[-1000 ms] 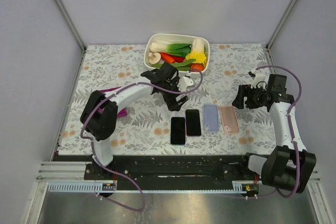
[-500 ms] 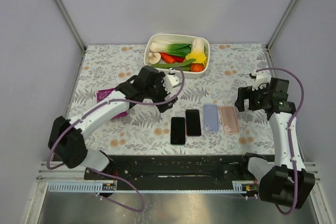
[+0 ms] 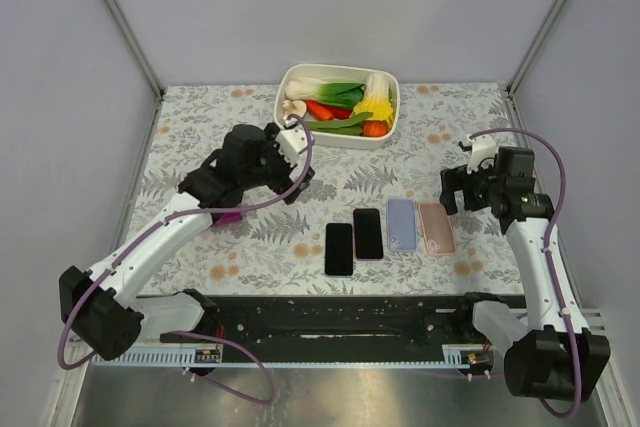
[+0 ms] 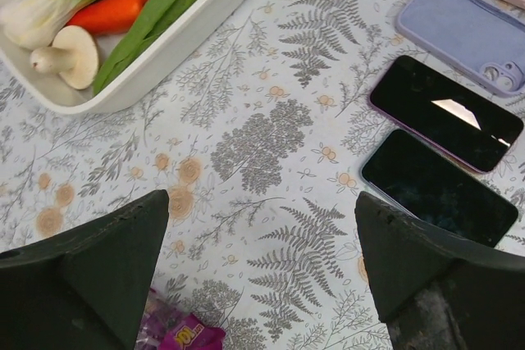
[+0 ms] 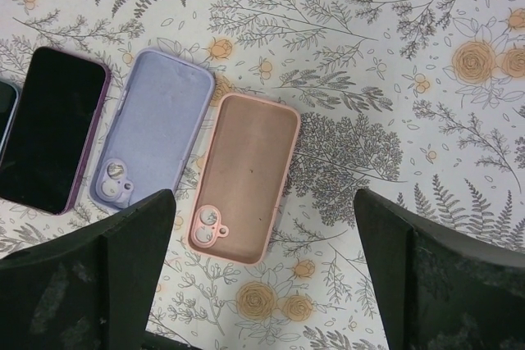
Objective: Take the phone out of the phone case
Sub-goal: Reset both arms
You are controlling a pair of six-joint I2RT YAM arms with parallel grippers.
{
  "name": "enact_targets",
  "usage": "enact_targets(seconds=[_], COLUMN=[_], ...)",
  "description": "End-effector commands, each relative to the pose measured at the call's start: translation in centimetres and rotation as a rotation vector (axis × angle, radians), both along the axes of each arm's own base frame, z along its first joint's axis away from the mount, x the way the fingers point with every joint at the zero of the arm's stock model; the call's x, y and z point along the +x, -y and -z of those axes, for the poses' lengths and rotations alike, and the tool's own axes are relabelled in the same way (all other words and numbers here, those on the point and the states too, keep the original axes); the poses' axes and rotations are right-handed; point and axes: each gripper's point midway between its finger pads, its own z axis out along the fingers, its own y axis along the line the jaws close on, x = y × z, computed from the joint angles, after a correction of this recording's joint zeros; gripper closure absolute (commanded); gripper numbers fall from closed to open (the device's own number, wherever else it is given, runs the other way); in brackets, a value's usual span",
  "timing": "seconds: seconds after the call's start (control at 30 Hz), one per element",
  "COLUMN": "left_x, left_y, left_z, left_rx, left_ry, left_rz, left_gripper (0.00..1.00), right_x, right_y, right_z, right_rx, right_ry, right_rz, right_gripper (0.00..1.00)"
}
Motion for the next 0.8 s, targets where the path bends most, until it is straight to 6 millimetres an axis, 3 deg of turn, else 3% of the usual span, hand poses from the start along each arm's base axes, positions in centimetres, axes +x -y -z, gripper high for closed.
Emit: enact_targets(seconds=[0.0, 0.23, 0.47, 0.77], left_x=[1.0, 1.0, 1.4, 0.9], left_y=[-2.2, -5.8, -9.3, -11.7], left_z=[-2.9, -4.0, -5.4, -6.5], left_rx=[-0.065, -0.138, -0.231, -0.297], left_ry=[0.065, 0.055, 0.075, 0.108], left_rz=[-0.114, -0.204, -0.327, -0.428], left_gripper=[0.01, 0.01, 0.01, 0.01], right_x=[1.0, 2.0, 2.5, 3.1], right_y=[0.7, 0.8, -0.7, -0.6], right_z=[-2.0, -2.8, -2.4, -2.5], right_rx=[-0.074, -0.126, -0.176, -0.205], right_ry=[0.072, 0.100, 0.128, 0.164], right_rz=[0.029, 0.052, 0.057, 0.142], right_gripper=[0.01, 0.00, 0.01, 0.00])
